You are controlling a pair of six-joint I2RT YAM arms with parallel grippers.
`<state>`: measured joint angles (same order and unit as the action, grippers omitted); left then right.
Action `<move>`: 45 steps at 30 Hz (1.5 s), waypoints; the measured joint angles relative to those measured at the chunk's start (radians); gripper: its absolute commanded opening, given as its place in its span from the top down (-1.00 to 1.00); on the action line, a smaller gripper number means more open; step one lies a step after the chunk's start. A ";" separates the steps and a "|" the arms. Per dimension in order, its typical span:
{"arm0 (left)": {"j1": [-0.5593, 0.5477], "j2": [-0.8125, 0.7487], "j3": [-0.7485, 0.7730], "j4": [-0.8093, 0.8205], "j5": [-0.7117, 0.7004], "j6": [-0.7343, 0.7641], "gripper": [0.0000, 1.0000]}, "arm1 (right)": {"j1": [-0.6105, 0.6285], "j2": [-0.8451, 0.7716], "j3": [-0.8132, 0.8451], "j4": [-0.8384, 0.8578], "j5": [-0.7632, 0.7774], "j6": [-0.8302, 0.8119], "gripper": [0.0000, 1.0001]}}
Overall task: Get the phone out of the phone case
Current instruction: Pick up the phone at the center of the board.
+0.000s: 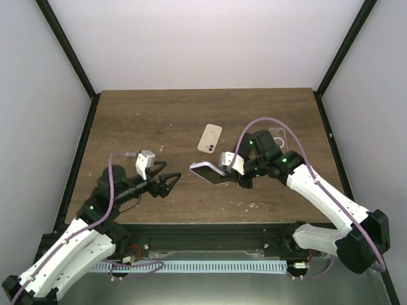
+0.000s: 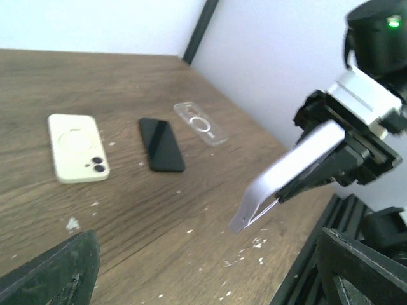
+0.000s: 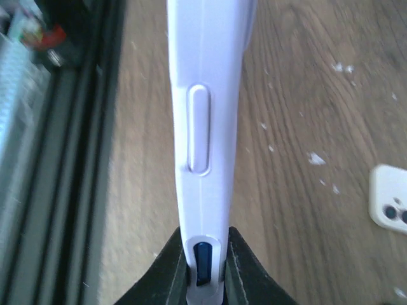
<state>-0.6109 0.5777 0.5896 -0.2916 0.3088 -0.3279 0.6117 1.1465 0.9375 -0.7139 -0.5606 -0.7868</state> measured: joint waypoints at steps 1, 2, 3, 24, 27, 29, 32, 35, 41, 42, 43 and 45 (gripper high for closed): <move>0.000 -0.033 -0.041 0.048 0.017 -0.011 -0.88 | -0.021 0.000 0.013 0.000 -0.061 0.027 0.99; 0.000 -0.060 -0.078 0.094 0.034 -0.024 -0.87 | -0.037 0.002 0.021 -0.001 -0.116 0.051 0.99; 0.000 -0.077 -0.106 0.134 0.049 -0.036 -0.86 | -0.045 0.005 0.026 -0.003 -0.156 0.069 0.99; -0.044 0.201 -0.153 0.658 0.410 -0.193 0.04 | -0.068 0.135 0.070 -0.056 -0.585 0.252 0.99; -0.065 0.222 -0.131 0.672 0.417 -0.192 0.29 | -0.068 0.138 0.070 -0.054 -0.589 0.262 0.99; -0.074 0.240 -0.117 0.671 0.411 -0.188 0.45 | -0.068 0.139 0.070 -0.051 -0.599 0.266 0.99; -0.079 0.267 -0.106 0.673 0.400 -0.184 0.53 | -0.068 0.139 0.070 -0.050 -0.606 0.272 0.99; -0.085 0.280 -0.104 0.676 0.391 -0.182 0.55 | -0.067 0.139 0.070 -0.050 -0.607 0.275 0.99; -0.090 0.282 -0.103 0.681 0.389 -0.182 0.53 | -0.067 0.139 0.070 -0.048 -0.610 0.277 0.99; -0.090 0.284 -0.102 0.683 0.389 -0.182 0.60 | -0.067 0.139 0.070 -0.048 -0.610 0.277 0.99; -0.090 0.285 -0.101 0.683 0.389 -0.182 0.71 | -0.067 0.139 0.070 -0.047 -0.611 0.277 0.99; -0.090 0.289 -0.100 0.685 0.387 -0.182 0.79 | -0.067 0.139 0.070 -0.046 -0.616 0.276 0.99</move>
<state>-0.7006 0.8669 0.4892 0.3931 0.6956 -0.5098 0.5446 1.2858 1.0073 -0.7601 -1.1770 -0.5106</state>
